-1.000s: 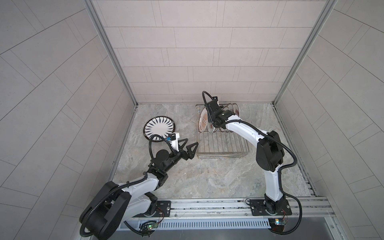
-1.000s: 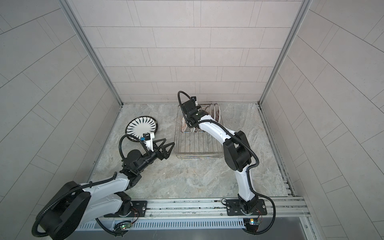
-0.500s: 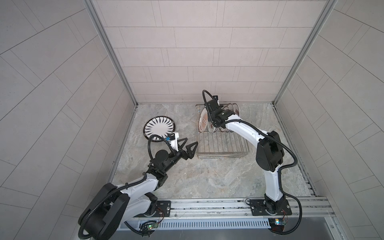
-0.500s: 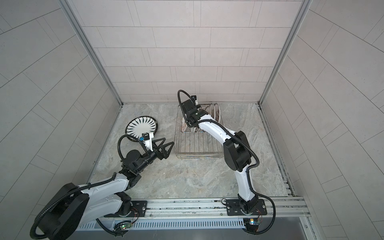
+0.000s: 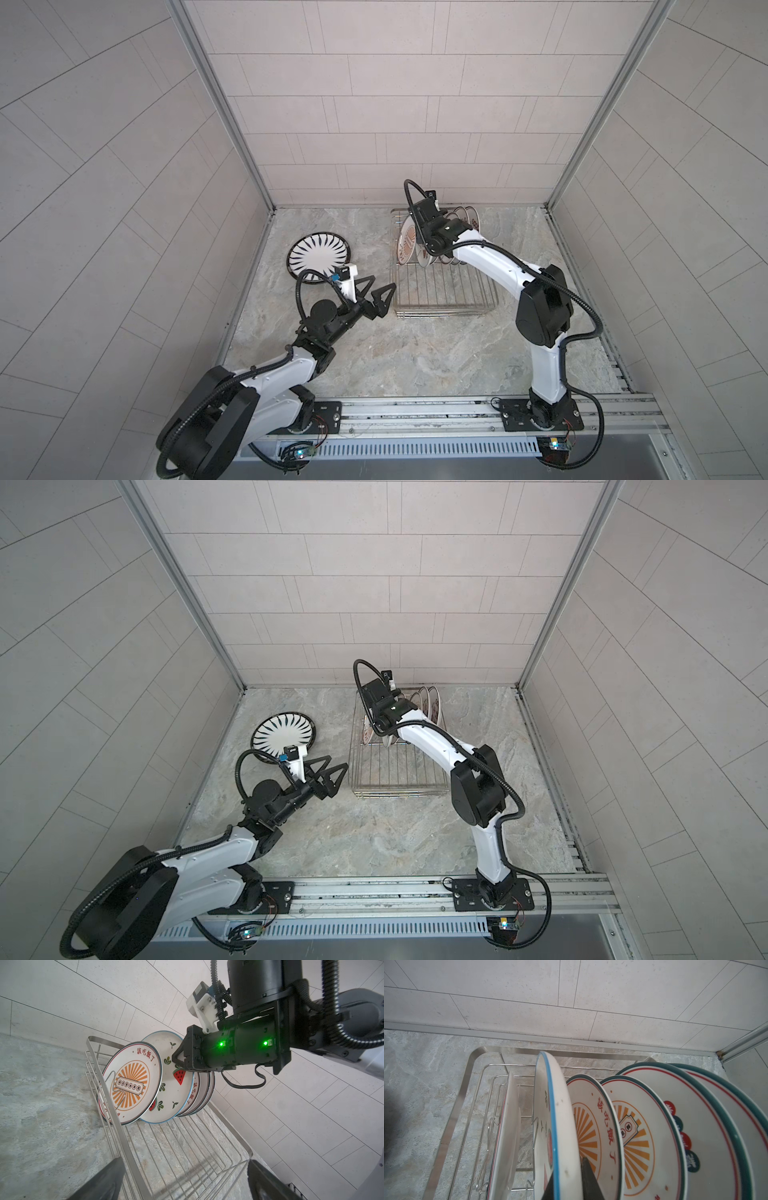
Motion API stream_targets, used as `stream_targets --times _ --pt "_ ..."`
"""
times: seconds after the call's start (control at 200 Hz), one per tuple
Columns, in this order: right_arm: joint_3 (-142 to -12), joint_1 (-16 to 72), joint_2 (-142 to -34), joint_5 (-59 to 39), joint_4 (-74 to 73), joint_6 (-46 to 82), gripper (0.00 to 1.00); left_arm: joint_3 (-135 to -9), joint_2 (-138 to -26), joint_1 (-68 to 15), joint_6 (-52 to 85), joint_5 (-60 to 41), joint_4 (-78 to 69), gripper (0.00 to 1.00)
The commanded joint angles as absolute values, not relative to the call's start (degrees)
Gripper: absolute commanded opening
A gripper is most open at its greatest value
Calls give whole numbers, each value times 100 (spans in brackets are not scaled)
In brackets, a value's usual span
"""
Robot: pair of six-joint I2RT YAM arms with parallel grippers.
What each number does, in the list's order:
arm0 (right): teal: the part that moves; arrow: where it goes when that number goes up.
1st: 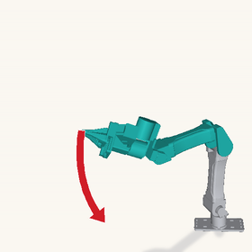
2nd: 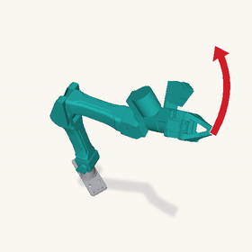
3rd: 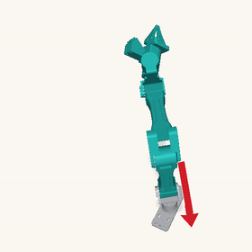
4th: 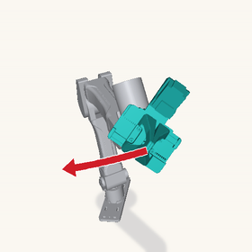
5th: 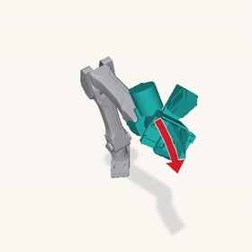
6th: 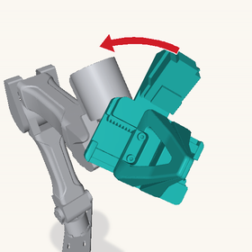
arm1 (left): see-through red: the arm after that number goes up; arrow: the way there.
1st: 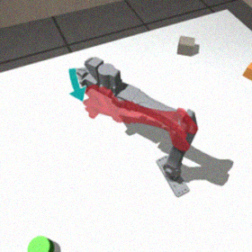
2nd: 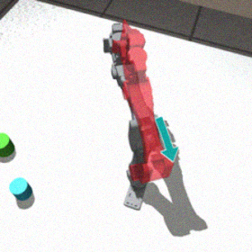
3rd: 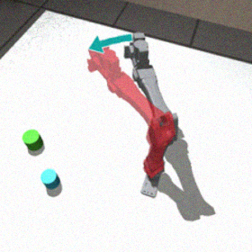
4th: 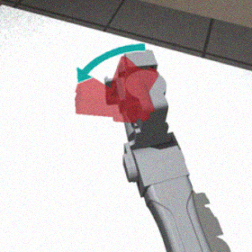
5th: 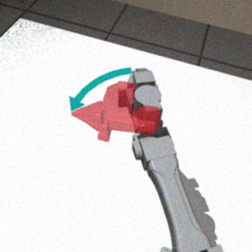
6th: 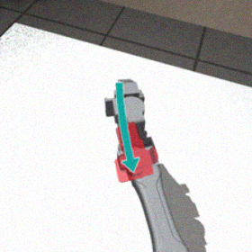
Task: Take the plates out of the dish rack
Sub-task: 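Lower the right gripper onto the watermelon-printed plate rim in the rack, then pull the watermelon-printed plate up out of the rack with the right gripper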
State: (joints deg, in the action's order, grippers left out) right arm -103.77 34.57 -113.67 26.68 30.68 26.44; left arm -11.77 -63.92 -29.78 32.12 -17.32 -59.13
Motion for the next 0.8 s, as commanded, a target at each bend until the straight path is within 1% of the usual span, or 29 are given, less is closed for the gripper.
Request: stream_targets --times 0.0,0.19,0.62,0.796 --pt "-10409 3498 -10712 2988 2885 2511 12 -1156 -6337 -3006 3228 -1729 -5985 98" --pt "-10290 3507 -10489 3033 2891 2461 12 -1158 -6354 -3002 3243 -1740 -6003 98" --pt "-9907 3496 -9780 2781 2771 2408 11 -1164 -6387 -2998 3262 -1741 -6050 98" --pt "-9576 3385 -9400 2318 2649 2471 10 -1174 -6455 -3011 3318 -1793 -6114 98"
